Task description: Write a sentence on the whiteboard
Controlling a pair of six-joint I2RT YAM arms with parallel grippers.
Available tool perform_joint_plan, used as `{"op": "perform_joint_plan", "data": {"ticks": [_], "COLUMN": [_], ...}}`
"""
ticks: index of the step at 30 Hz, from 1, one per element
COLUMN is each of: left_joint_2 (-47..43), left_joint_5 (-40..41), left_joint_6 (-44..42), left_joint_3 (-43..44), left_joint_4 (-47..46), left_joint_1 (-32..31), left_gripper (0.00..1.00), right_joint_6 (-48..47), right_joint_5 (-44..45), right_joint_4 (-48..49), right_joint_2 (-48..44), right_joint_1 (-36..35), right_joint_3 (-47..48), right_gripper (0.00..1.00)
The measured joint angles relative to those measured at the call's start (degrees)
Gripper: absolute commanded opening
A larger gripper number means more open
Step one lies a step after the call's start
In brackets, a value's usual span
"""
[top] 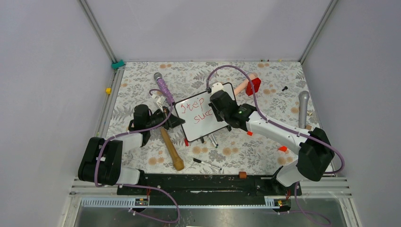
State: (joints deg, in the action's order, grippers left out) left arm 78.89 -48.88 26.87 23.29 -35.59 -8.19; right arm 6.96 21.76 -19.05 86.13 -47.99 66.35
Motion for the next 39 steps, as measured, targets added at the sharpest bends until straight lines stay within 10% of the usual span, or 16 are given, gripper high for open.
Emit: {"op": "perform_joint_plan", "data": {"ticks": [39], "left_joint_2": [0.0], "left_joint_5": [0.02], "left_joint_6": [0.09], "left_joint_3": [0.02], "left_joint_4": [0.0], "left_joint_1": [0.0], "left_gripper": [0.0], "right_joint_6": [0.35], "right_joint_5": [0.0], "right_joint_4": [-0.85], "right_joint_2": [0.76], "right_joint_1": [1.64], "right_joint_3": [2.08], "right_gripper": [0.0]}}
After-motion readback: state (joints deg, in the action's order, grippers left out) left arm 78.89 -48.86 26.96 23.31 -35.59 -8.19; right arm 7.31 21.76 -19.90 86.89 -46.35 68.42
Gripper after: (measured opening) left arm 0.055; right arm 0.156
